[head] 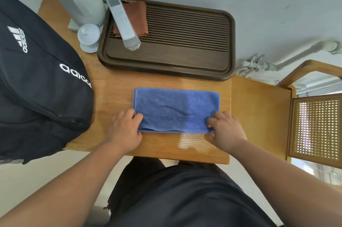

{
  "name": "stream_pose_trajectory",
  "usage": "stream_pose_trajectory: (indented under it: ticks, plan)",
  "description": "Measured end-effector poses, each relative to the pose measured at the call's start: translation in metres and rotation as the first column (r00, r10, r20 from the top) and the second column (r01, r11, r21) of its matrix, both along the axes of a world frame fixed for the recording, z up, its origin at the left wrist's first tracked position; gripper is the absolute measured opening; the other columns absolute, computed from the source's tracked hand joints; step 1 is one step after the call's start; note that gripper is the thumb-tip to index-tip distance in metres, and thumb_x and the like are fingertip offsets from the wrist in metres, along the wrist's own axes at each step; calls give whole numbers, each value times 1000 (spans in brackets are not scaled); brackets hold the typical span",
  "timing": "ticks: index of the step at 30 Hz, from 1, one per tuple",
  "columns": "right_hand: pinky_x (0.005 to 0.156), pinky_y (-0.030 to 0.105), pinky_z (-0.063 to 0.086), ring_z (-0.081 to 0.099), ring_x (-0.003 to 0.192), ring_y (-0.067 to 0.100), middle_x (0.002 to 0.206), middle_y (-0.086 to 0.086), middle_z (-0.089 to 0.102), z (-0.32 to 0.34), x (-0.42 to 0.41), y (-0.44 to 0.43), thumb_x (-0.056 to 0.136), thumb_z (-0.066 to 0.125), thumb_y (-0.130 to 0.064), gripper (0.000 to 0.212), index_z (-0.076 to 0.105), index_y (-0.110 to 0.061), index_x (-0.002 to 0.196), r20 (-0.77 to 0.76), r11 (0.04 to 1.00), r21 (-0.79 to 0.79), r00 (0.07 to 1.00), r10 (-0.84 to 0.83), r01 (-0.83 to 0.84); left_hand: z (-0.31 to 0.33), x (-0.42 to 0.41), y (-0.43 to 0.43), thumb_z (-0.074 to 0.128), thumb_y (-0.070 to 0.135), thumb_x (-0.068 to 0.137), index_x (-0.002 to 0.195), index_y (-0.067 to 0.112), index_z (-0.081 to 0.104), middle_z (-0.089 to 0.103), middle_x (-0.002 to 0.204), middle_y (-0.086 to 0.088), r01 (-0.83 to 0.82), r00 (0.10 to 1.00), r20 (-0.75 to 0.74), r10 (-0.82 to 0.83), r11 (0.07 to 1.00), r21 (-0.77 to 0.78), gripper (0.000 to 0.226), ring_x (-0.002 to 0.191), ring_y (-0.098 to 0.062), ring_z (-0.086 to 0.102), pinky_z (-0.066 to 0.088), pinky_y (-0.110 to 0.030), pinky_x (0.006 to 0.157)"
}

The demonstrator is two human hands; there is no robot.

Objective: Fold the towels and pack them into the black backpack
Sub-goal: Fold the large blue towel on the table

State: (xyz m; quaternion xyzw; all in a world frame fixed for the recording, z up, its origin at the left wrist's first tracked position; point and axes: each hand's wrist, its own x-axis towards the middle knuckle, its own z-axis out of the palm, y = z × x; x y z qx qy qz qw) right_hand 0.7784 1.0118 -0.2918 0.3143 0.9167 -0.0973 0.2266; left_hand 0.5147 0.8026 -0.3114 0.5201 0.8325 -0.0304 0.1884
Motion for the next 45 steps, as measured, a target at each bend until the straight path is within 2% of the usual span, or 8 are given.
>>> stream_pose_trajectory:
  ticks: [5,9,12,15,29,32,37,45]
  plan:
    - [99,42,43,52,116,25,123,-2,55,0,-30,-16,87,53,-61,47,64,-27,118,-213,998,8,975,64,-63,8,18,17,50,53,84,124,16,63,58,125,-7,4,996,85,-15,993,121,56,116,-30,55,47,-48,95]
    - [124,51,11,11,154,30,166,7,19,-10,-80,-24,101,33,-57,64,28,-25,157,-214,1000,4,977,1,0,0,33,54,40,47,102,159,17,22,12,168,-7,-67,992,116,56,993,96,66,155,-28,6,5,-51,125]
    - [123,56,-8,-19,153,31,168,7,-15,-30,-104,-22,100,19,-65,76,-5,-26,160,-119,996,32,990,-82,87,-17,34,74,21,55,101,157,19,-13,-22,165,-4,-62,996,69,61,998,17,75,152,-24,-21,-10,-50,123]
    - [120,63,-6,-18,152,38,167,11,-16,-52,-93,-14,93,15,-77,84,-5,-30,160,-103,990,62,987,-123,130,-39,28,75,9,66,95,152,19,-27,-32,162,-7,-8,999,39,11,997,-83,82,149,-26,-30,-11,-55,123]
    - [116,71,-4,-15,152,42,167,15,-12,-60,-70,4,79,16,-94,103,-2,-34,160,-61,990,88,993,-103,108,-50,22,70,15,89,79,154,19,-27,-37,160,-9,50,998,28,-48,993,-107,111,148,-28,-33,-10,-61,120]
    - [117,70,-4,-16,152,41,167,15,-13,-57,-71,1,86,15,-88,97,-2,-30,161,-66,991,96,994,-87,93,-44,17,68,20,83,83,160,22,-10,-22,166,-7,19,993,113,-16,1000,-24,103,153,-25,-22,-8,-57,123]
    - [119,65,-7,-15,153,36,167,15,-12,-47,-91,-24,93,17,-78,92,4,-17,161,-175,994,89,984,-39,55,-24,10,58,59,50,89,149,13,40,39,154,-15,-330,944,130,304,898,291,73,139,-36,38,31,-51,114]
    - [120,64,-6,-20,153,32,167,12,-14,-65,-110,-46,92,14,-78,98,-2,-10,160,-100,995,64,993,-64,70,-27,-10,53,75,44,80,137,15,51,55,129,-4,-808,573,311,758,586,60,68,118,-27,54,49,-47,100]
